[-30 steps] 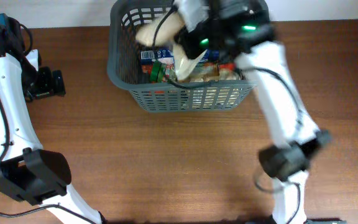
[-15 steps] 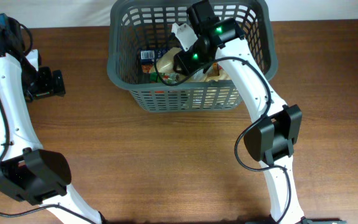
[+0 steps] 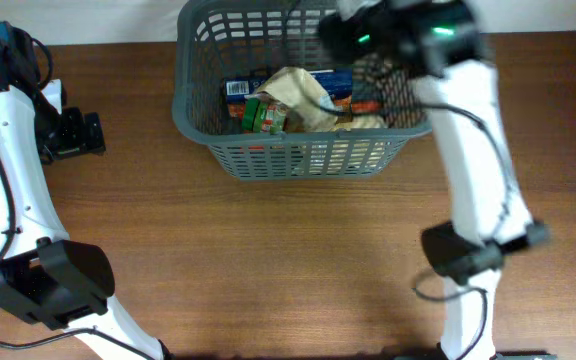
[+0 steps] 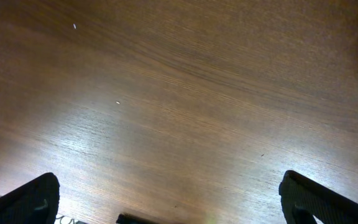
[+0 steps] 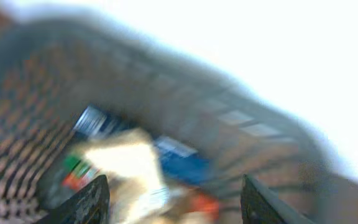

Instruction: Pack container

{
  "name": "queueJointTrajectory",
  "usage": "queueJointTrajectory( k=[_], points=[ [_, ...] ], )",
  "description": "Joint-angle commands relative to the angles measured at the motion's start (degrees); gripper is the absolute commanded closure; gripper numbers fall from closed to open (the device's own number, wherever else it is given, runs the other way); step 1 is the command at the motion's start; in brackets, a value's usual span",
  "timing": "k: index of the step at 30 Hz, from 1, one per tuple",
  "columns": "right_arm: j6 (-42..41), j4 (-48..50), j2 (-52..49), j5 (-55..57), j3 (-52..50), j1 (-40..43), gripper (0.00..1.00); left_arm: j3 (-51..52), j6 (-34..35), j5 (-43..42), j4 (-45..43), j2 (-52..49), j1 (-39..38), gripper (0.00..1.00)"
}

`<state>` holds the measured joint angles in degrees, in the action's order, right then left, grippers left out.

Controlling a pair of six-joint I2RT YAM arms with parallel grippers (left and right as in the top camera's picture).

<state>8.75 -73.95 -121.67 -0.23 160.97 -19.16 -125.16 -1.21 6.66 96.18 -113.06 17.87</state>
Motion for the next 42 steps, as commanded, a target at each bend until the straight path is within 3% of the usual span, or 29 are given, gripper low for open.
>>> queueJointTrajectory(
  k=[1, 6, 10, 18, 25, 27, 28, 30, 37, 42],
  points=[
    [-0.70, -1.44, 8.24, 10.16, 2.45, 3.65, 0.40, 0.22, 0.59, 0.44, -0.09, 0.46, 0.20, 0.01],
    [-6.49, -5.97, 15.82, 6.73, 1.60, 13.70, 0.54, 0.24, 0.59, 0.44, -0.11, 0.46, 0.20, 0.01],
    [-6.58, -4.13, 24.72, 1.68, -5.68, 20.00, 0.55, 0.22, 0.59, 0.44, -0.11, 0.46, 0.20, 0.01],
    [-6.73, 8.87, 55.93, 1.68, -47.89, 23.89, 0.49, 0.22, 0.57, 0.44, -0.11, 0.46, 0.20, 0.01],
    [-11.61, 3.63, 83.54, 1.70, -77.16, 23.63, 0.48, 0.24, 0.59, 0.44, -0.11, 0.46, 0.20, 0.01],
    [-12.28, 4.76, 89.15, 1.75, -83.65, 23.63, 0.44, 0.22, 0.59, 0.44, -0.11, 0.46, 0.20, 0.01],
    [-12.26, 9.42, 94.05, 1.75, -90.99, 23.63, 0.30, 0.24, 0.57, 0.44, -0.11, 0.46, 0.20, 0.01],
    [-12.28, 13.16, 95.91, 1.64, -95.69, 23.63, 0.01, 0.24, 0.57, 0.44, -0.11, 0.46, 0.20, 0.01],
    [-12.28, 21.77, 95.38, -2.25, -104.06, 23.63, 0.01, 0.24, 0.57, 0.44, -0.09, 0.46, 0.20, 0.01],
    [-12.44, 22.43, 95.21, -15.69, -104.50, 23.63, 0.01, 0.22, 0.57, 0.44, -0.11, 0.46, 0.20, 0.01]
  ],
)
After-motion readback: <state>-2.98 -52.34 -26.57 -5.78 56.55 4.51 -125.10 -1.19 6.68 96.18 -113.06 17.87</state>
